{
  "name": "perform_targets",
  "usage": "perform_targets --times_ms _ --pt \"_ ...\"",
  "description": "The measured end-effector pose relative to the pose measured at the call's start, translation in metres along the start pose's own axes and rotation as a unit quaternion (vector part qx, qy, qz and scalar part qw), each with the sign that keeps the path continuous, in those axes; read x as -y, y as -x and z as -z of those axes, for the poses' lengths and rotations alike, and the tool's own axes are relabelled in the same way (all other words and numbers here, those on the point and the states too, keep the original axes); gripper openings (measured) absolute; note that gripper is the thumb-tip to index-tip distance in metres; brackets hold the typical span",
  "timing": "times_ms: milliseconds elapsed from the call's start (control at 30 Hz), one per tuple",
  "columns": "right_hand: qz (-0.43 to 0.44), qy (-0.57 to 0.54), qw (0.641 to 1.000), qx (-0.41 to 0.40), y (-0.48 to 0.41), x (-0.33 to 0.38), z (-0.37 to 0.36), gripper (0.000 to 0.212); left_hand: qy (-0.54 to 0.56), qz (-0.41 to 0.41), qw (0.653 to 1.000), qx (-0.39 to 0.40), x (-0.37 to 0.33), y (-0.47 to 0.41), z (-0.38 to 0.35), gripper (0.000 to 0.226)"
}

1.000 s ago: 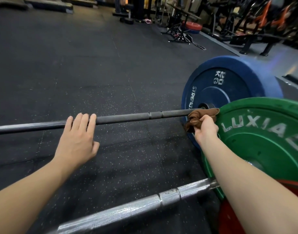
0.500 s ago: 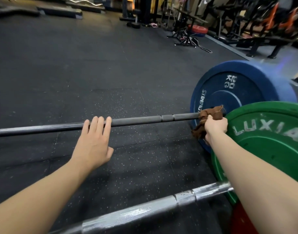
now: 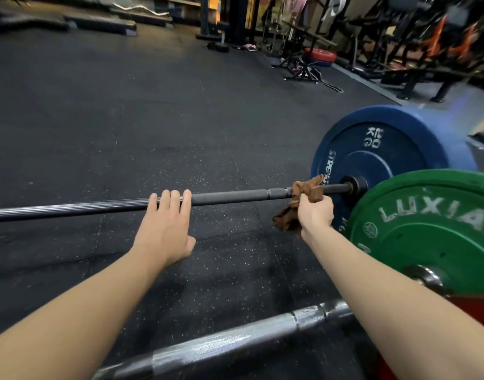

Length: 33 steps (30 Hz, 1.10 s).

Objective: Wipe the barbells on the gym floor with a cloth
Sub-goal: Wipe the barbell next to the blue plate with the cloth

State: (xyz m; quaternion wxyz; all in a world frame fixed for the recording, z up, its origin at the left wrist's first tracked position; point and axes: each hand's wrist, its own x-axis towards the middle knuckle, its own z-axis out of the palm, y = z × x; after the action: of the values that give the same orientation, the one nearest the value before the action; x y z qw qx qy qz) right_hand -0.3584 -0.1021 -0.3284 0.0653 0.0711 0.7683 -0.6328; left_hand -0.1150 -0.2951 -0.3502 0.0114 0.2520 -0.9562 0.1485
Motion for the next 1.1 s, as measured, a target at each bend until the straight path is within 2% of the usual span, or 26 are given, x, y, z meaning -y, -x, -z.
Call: perform_targets --times_ms 100,200,300,467,533,567,633,700,867,967,1100 --pt "-0.009 -0.016 1.000 -0.020 -0.009 -0.001 -0.002 0.019 -0.012 -0.003 1.000 -0.001 0.001 0.000 0.003 0.095" --pt "-0.022 -0.066 0.996 -0.061 -0.026 0.004 -0.002 0.039 -0.006 -0.007 1.000 -0.001 0.002 0.002 -0.002 0.095" --pt "-0.026 -0.090 0.988 -0.123 -0.042 0.010 0.000 0.017 0.006 -0.012 1.000 -0.015 0.003 0.002 -0.009 0.093" --pt "-0.032 -0.054 0.980 -0.187 -0.063 0.012 0.004 0.049 0.027 -0.015 0.999 -0.038 0.003 0.000 -0.016 0.093" --pt "-0.030 -0.061 0.986 -0.155 -0.069 0.011 0.008 0.051 0.034 -0.018 0.998 -0.043 0.004 0.000 -0.020 0.093" --pt "-0.028 -0.064 0.988 -0.140 -0.071 0.010 0.010 0.043 0.034 -0.020 0.998 -0.044 0.005 -0.001 -0.020 0.093" --pt "-0.024 -0.093 0.985 -0.146 -0.067 0.012 0.012 0.014 0.027 -0.024 0.998 -0.046 0.007 -0.001 -0.019 0.094" --pt "-0.019 -0.094 0.985 -0.146 -0.063 0.008 0.010 0.019 0.022 -0.024 0.999 -0.034 0.008 -0.001 -0.016 0.095" --pt "-0.009 -0.126 0.990 -0.055 -0.024 0.006 -0.008 0.026 0.021 -0.018 0.999 -0.023 0.005 0.001 -0.008 0.092" --pt "-0.040 -0.137 0.990 -0.024 -0.002 0.000 -0.020 0.015 0.021 -0.014 1.000 -0.010 0.004 0.000 -0.001 0.092" --pt "-0.051 -0.097 0.993 -0.039 -0.002 -0.006 -0.023 0.016 0.010 -0.017 1.000 -0.002 0.005 0.000 0.000 0.090"
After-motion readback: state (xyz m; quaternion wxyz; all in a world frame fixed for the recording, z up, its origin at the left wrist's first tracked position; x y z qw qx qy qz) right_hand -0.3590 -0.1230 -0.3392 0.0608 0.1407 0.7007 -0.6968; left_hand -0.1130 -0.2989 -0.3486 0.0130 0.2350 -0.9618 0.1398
